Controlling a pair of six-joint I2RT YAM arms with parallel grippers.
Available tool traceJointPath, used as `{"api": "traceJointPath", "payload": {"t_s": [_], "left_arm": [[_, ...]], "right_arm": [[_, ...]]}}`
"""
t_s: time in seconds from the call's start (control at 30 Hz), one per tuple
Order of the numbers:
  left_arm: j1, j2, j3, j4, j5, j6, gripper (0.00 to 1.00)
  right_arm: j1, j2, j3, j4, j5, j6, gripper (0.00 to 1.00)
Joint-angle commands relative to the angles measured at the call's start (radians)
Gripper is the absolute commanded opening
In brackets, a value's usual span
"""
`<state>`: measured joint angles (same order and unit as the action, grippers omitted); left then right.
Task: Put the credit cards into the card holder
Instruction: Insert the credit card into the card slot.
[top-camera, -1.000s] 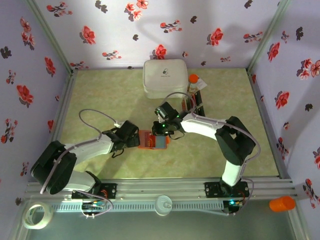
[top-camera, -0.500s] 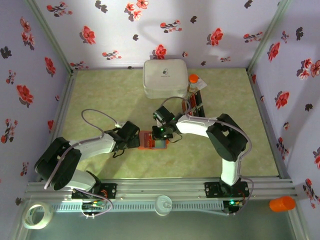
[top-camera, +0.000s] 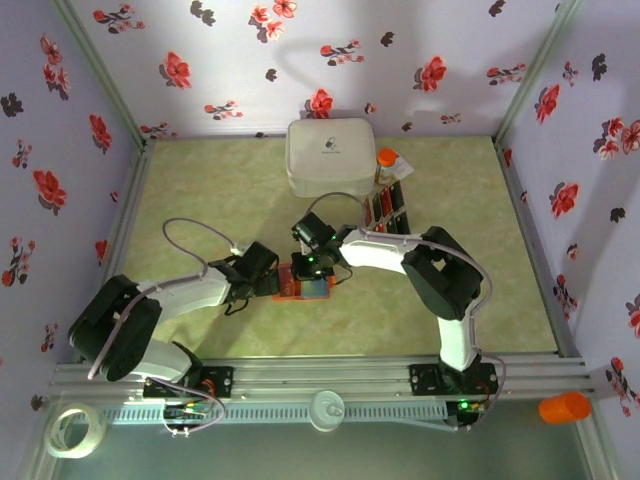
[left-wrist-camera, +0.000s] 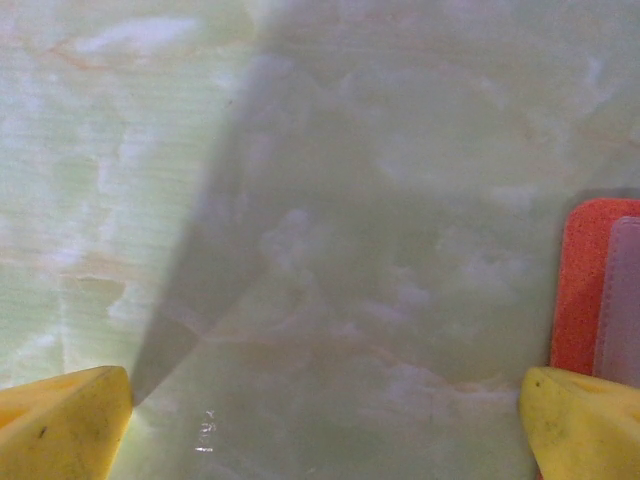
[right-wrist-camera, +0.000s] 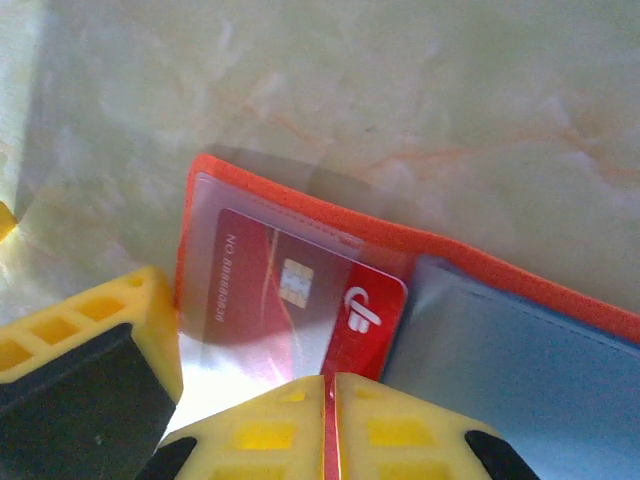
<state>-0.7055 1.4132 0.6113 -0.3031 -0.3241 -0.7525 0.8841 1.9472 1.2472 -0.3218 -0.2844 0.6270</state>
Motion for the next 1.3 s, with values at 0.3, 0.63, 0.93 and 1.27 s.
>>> {"api": "traceJointPath", "payload": {"t_s": [0.3, 0.63, 0.93, 1.27], "left_arm": [[0.064, -0.093, -0.002, -0.034, 0.012, 0.025, 1.00], [0.064, -0.065, -0.025, 0.020, 0.039, 0.033, 1.00], [0.064, 0.008, -0.022, 0.059, 0.062, 0.048, 1.00], [0.064, 0.059, -0.039, 0.103, 0.075, 0.044, 1.00]], "right_arm": [[0.007, -0.029, 0.025, -0.057, 0.029, -0.020, 0.13], [0.008, -0.061, -0.014, -0.057, 0.047, -0.022, 0.13], [0.007, -0.041, -0.026, -0.043, 0.043, -0.014, 0.12], [0.011, 0.017, -0.003, -0.038, 0.022, -0.008, 0.11]]}}
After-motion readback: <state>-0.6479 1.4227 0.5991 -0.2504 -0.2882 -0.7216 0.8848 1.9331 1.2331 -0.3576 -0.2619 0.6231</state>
